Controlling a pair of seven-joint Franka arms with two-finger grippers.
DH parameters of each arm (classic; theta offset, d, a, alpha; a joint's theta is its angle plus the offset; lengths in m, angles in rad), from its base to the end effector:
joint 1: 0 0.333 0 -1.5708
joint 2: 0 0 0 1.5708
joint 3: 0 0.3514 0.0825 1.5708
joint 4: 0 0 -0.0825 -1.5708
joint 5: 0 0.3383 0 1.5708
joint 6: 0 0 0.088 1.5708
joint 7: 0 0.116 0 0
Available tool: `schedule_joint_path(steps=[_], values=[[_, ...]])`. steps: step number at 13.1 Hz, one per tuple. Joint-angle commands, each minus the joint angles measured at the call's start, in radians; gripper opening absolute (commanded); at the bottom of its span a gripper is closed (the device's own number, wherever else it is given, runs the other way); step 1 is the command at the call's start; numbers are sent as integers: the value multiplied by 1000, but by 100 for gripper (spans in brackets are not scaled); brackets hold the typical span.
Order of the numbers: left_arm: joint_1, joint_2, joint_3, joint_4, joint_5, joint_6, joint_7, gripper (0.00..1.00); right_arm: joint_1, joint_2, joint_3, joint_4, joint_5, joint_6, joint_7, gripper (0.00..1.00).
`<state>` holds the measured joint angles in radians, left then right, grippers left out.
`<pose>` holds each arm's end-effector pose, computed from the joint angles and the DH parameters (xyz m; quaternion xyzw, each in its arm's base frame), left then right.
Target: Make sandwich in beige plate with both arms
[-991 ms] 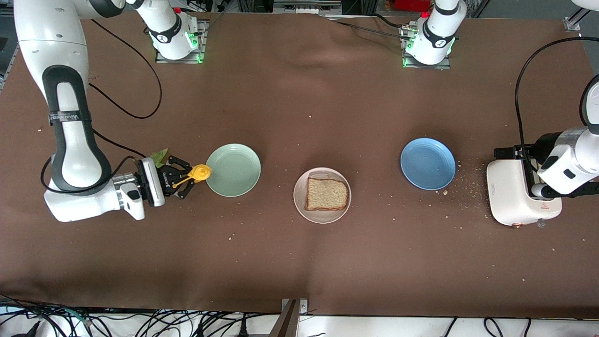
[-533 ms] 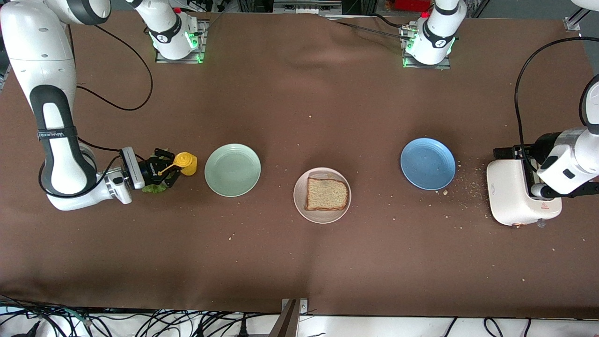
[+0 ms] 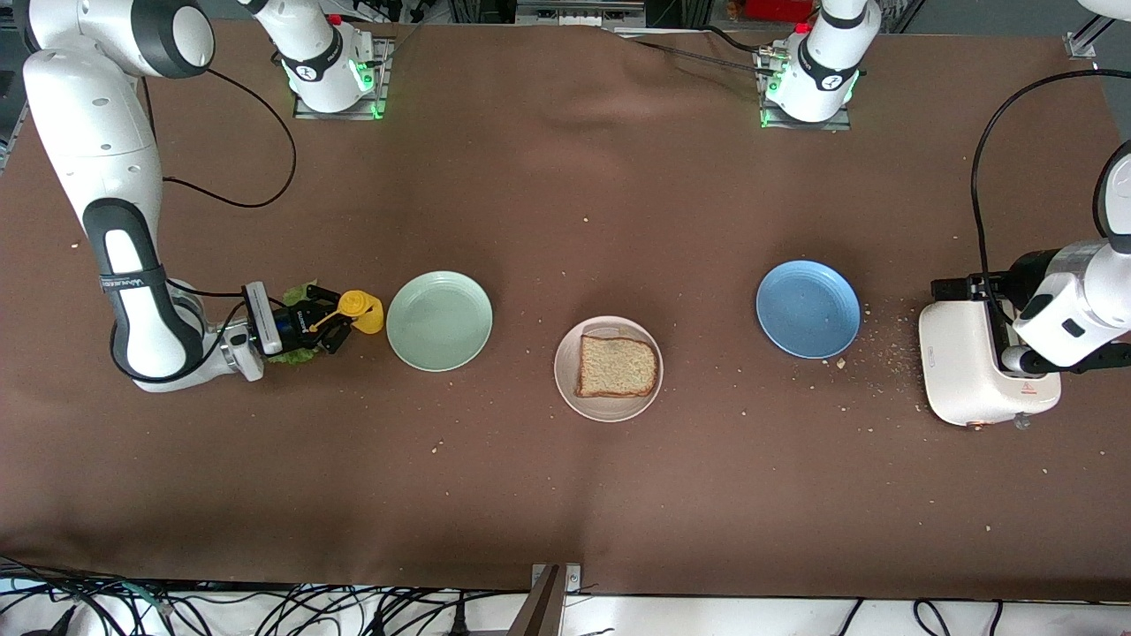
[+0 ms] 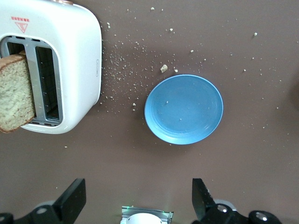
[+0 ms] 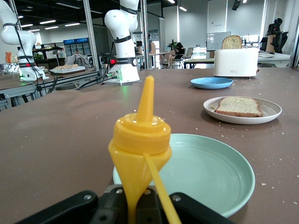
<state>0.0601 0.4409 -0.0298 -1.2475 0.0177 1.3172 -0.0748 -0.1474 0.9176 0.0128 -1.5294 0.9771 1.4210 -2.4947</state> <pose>0.6096 0.0249 0.5179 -0.9814 -0.0525 0.1844 0.0064 0.6079 0.0232 0.1757 -0.4459 -0.6455 -0.3195 0.5314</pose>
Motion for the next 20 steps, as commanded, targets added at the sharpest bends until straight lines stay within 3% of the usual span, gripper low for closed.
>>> schedule_joint_path(steps=[1,2,4,8,11,14,16,20], values=[[0,-16,-10,-15,35,2,-11,100,-23,9,16,2,18,-23,-12,68],[0,-16,-10,-16,36,2,-11,100,-23,6,15,3,18,-34,3,83],[0,-16,-10,-15,36,2,-11,100,-40,-5,7,11,-3,-39,46,97],[0,-16,-10,-15,34,2,-11,100,-52,-26,-37,32,-70,-40,152,98],[1,-16,-5,-15,35,2,-10,100,-52,-106,-71,44,-132,-37,395,98],[0,-16,-10,-15,34,2,-11,100,-44,-189,-86,46,-263,-10,671,98],[0,-16,-10,-15,36,2,-11,100,-31,-267,-90,45,-442,97,857,98],[0,-16,-10,-16,34,2,-11,100,3,-276,-91,35,-650,205,1175,97]])
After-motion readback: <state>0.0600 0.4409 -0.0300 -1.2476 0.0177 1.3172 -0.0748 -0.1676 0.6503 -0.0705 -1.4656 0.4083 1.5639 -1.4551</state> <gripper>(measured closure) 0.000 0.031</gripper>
